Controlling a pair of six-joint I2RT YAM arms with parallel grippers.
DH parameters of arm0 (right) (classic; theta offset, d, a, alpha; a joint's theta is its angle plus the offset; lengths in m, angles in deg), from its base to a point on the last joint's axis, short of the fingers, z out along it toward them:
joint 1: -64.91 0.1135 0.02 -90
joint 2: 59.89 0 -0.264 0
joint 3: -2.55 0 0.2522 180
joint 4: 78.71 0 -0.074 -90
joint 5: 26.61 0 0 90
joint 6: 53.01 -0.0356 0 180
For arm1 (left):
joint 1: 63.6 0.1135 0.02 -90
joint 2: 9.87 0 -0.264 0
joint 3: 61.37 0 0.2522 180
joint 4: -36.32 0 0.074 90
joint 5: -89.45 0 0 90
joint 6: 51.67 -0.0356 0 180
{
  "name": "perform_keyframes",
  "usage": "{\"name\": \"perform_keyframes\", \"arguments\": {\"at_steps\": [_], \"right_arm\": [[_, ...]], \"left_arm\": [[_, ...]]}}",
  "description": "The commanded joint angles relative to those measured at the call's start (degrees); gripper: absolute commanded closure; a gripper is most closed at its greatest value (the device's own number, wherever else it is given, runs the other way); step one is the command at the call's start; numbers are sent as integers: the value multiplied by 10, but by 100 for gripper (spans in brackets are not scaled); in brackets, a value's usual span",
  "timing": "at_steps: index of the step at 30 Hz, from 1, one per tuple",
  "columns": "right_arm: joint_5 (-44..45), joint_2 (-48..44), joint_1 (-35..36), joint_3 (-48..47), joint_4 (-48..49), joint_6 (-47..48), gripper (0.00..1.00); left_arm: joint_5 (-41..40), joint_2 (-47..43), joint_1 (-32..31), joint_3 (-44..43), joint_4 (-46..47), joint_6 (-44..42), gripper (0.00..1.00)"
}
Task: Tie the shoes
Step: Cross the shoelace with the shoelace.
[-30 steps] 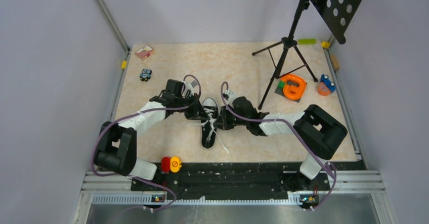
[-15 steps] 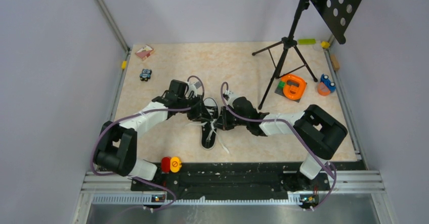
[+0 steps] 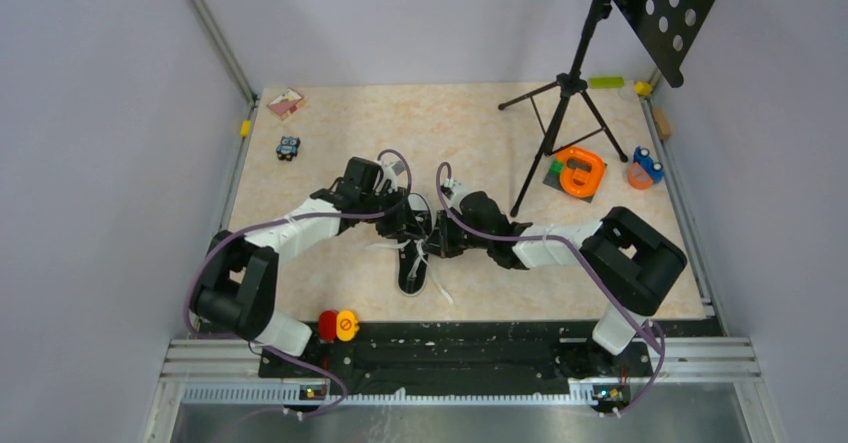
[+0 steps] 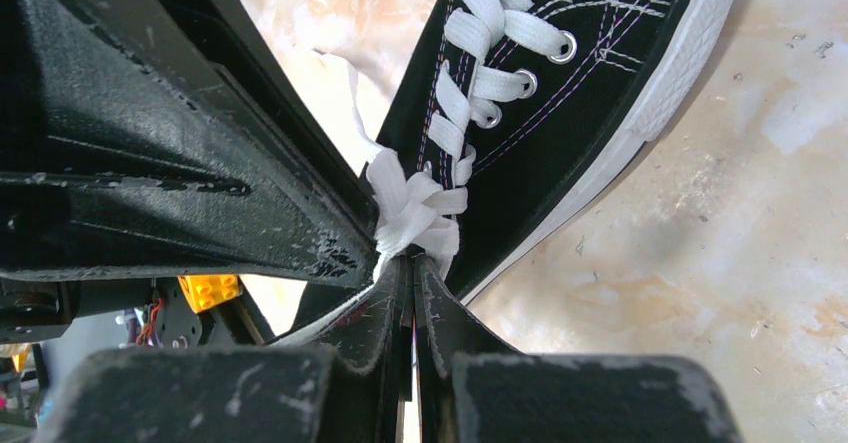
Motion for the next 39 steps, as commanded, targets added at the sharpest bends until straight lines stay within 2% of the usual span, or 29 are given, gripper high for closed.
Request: {"name": "perform_keyframes", "arguments": {"at_steps": [1, 7, 22, 25, 27, 39], "right_arm": [[5, -20, -1, -5, 9, 12, 100], [5, -19, -1, -6, 8, 12, 100], [5, -23, -1, -5, 9, 13, 100], [4, -23, -1, -5, 9, 13, 100], [5, -24, -1, -5, 9, 13, 100], [10, -24, -1, 0, 9, 11, 100]], "left_arm": [[-23, 4, -3, -20, 14, -6, 77], [-15, 9, -4, -22, 13, -12, 76], [-3, 41, -11, -23, 18, -22, 82], [0, 44, -13, -23, 19, -23, 87], [2, 46, -13, -24, 22, -23, 100], [-22, 2, -7, -10, 39, -8, 100]]}}
